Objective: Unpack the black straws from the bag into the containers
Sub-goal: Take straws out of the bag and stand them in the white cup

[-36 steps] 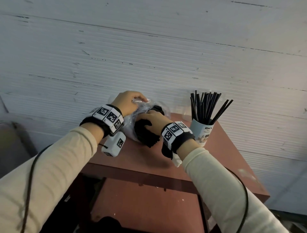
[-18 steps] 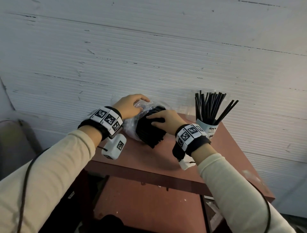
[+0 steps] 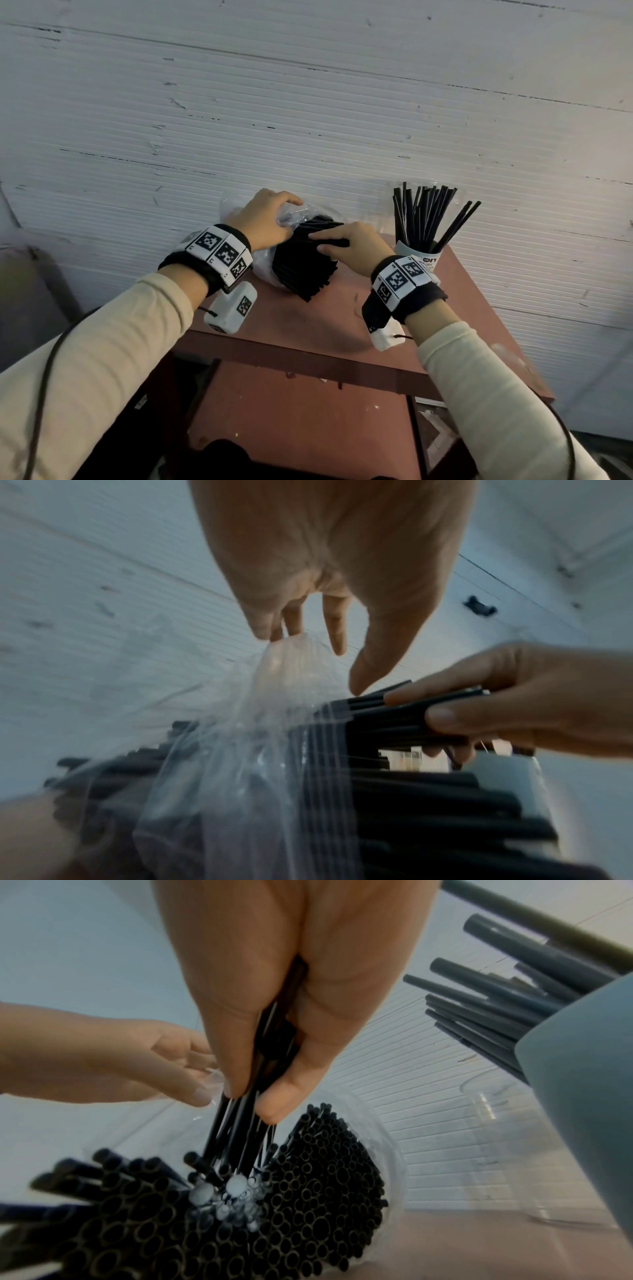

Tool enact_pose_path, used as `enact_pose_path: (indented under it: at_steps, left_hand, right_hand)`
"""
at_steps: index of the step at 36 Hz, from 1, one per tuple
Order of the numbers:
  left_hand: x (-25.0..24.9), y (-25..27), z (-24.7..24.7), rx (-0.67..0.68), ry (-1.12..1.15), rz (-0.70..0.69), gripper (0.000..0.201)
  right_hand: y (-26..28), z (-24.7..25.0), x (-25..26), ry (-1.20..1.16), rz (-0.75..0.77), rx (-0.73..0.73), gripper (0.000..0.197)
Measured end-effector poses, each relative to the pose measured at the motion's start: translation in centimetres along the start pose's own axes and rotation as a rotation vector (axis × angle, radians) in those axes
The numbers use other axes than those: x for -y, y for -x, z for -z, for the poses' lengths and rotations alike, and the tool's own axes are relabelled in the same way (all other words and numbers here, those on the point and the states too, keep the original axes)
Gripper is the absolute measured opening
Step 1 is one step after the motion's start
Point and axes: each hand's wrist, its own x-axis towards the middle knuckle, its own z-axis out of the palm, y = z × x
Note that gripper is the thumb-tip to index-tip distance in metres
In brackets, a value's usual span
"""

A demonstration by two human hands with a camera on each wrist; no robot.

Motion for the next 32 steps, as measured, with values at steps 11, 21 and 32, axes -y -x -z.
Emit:
enact_pose_path:
  at_steps: [11, 21, 32]
  left_hand:
    - [-4.5, -0.3, -2.8, 0.215, -0.322, -0.307, 0.07]
    - [-6.6, -0.9, -5.3, 0.212, -0.305, -0.31, 0.011]
    - [-8.8, -1.0, -5.2, 0.131, 0.058, -0.295, 0.014]
  right_hand:
    - [2.6, 2.1, -0.4, -0.004, 0.015, 0.003, 0.028]
    - [5.4, 4.7, -0.9, -0.042, 0.023, -0.017, 0.031]
    - [7.6, 8.7, 0.8, -0.072, 0.099, -0.225, 0.035]
